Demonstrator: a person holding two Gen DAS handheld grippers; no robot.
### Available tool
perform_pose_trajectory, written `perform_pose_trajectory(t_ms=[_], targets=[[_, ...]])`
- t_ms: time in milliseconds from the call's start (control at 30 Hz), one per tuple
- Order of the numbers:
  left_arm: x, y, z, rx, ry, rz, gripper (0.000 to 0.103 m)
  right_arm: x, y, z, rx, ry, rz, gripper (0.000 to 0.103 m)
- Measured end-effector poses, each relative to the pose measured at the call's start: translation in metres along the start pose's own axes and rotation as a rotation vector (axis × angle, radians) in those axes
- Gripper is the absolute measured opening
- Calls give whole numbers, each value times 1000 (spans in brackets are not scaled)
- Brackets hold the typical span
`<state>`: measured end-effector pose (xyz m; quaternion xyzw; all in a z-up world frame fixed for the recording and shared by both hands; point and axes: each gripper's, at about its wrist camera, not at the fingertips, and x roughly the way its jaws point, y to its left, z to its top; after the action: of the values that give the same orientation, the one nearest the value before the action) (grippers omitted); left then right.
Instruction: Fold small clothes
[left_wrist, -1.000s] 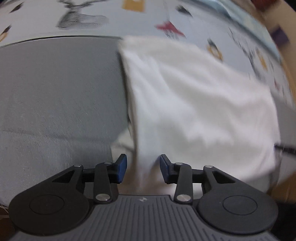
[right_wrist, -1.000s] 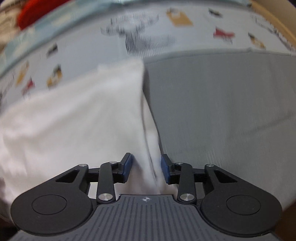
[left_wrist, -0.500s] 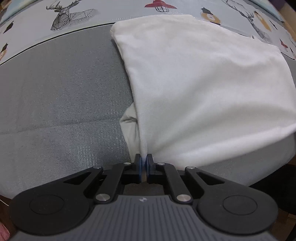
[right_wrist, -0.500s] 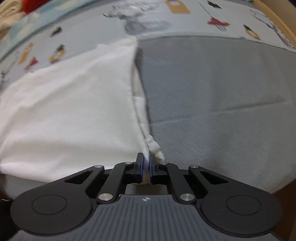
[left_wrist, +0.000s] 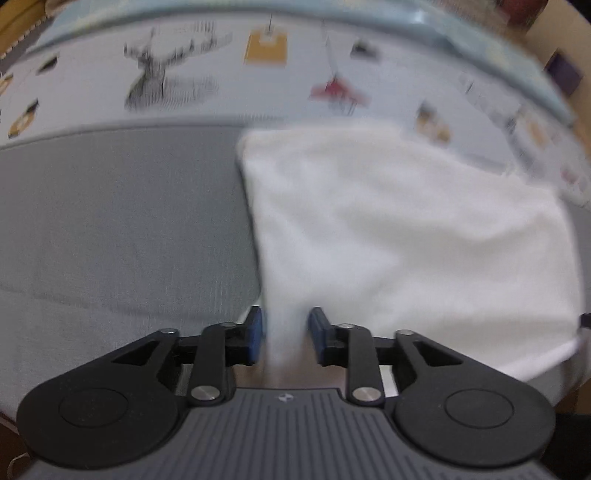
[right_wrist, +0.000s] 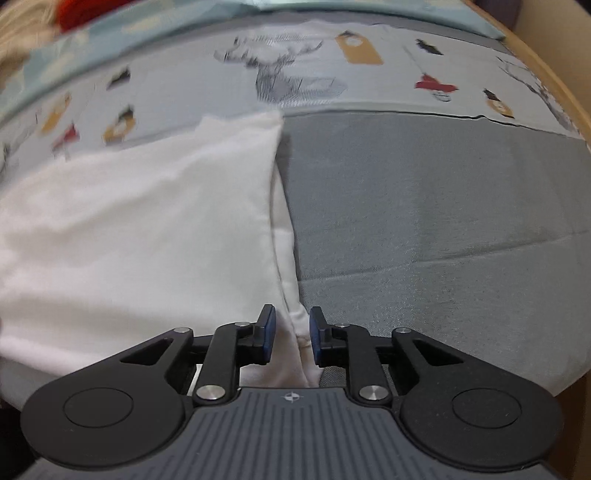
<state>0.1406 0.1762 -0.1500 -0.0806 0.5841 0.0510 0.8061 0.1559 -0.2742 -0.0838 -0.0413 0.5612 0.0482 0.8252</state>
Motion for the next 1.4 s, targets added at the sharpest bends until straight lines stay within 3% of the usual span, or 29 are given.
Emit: perform_pose_trajectory(t_ms=[67,167,233,300,500,600,700,800,867,900,1033,1167,1233,1300,1333,1400], targets=[[12,-4,-2,31,54,39,46,15,13,-1,-125,43,-87,35],[6,6,5,-9,-3,2,49,9,16,3,-185,9,-125,39],[-1,15,11,-51,-70,-38,67,-11,12,12,-145,-93,-152,39],[-2,23,14,-84,-111,-40,77,-39,5,19,-100,-233,-150,39],[21,29,20,-92,-40,-116,77,-96,-19,-4,9,-571,-198,42],[29,26,23,-65,-26,-128,77,-108,-44,-11,181,-647,-217,42],[41,25,23,-41,-15,-114,77,-101,-63,-14,288,-612,-194,42],[43,20,24,-11,-26,-105,73,-96,-70,-13,306,-591,-205,42],[42,18,24,6,-35,-121,60,-92,-69,-12,308,-579,-207,42],[41,17,24,10,-36,-145,42,-91,-67,-12,305,-579,-214,42],[37,14,22,33,-41,-174,23,-93,-55,-14,273,-584,-216,42],[29,26,19,-1,-57,-191,19,-95,-45,-12,232,-593,-215,42],[25,32,17,-14,-66,-124,18,-96,-42,-12,221,-598,-213,42],[22,33,13,6,-64,6,18,-97,-39,-11,218,-601,-215,42],[21,35,12,3,-57,33,19,-97,-38,-11,219,-602,-214,42],[19,41,11,-24,-40,4,21,-97,-36,-10,220,-602,-213,42]])
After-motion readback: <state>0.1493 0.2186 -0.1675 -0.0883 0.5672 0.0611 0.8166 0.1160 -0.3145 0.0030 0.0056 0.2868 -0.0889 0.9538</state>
